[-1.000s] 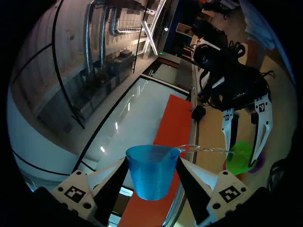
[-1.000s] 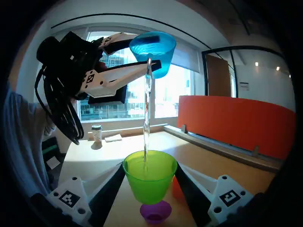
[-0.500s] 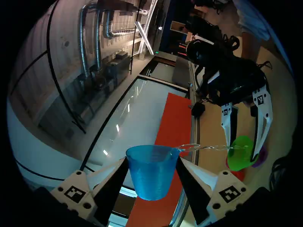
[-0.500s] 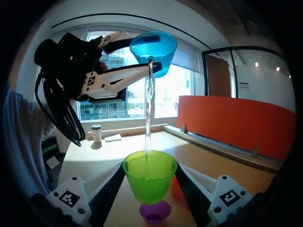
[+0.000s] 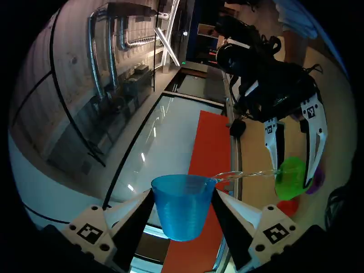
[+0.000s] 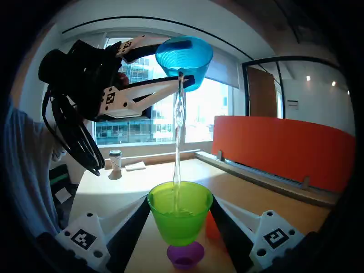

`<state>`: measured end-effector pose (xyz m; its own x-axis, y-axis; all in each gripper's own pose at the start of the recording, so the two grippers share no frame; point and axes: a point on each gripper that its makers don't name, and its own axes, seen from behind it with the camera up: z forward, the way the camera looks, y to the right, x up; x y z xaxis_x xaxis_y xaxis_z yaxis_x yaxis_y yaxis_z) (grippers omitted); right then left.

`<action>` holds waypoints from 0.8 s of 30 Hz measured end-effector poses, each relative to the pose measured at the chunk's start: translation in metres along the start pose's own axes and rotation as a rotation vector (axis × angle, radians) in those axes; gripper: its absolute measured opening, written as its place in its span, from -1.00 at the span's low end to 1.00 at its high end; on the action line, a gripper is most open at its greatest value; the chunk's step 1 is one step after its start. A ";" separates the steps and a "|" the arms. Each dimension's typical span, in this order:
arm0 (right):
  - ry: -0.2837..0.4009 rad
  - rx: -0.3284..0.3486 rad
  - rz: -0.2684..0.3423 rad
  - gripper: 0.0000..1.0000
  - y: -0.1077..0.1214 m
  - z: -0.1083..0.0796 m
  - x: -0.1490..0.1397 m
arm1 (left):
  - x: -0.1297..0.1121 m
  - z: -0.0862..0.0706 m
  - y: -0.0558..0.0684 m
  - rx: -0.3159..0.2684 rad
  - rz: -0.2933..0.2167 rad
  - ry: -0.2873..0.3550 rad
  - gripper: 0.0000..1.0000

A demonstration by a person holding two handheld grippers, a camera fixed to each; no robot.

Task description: Pour water

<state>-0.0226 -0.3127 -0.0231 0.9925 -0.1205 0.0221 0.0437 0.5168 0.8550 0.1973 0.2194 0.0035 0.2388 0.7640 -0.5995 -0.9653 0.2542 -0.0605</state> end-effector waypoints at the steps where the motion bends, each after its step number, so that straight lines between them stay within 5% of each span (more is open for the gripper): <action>1: 0.000 0.000 0.000 0.85 0.000 0.000 0.000 | 0.000 0.000 0.000 0.000 0.006 0.000 0.72; 24: 0.005 -0.003 -0.003 0.85 0.001 0.000 0.001 | 0.002 0.003 -0.003 0.007 0.105 0.001 0.72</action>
<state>-0.0213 -0.3117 -0.0222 0.9929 -0.1175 0.0166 0.0472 0.5189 0.8535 0.2012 0.2221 0.0044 0.1364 0.7859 -0.6031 -0.9841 0.1773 0.0086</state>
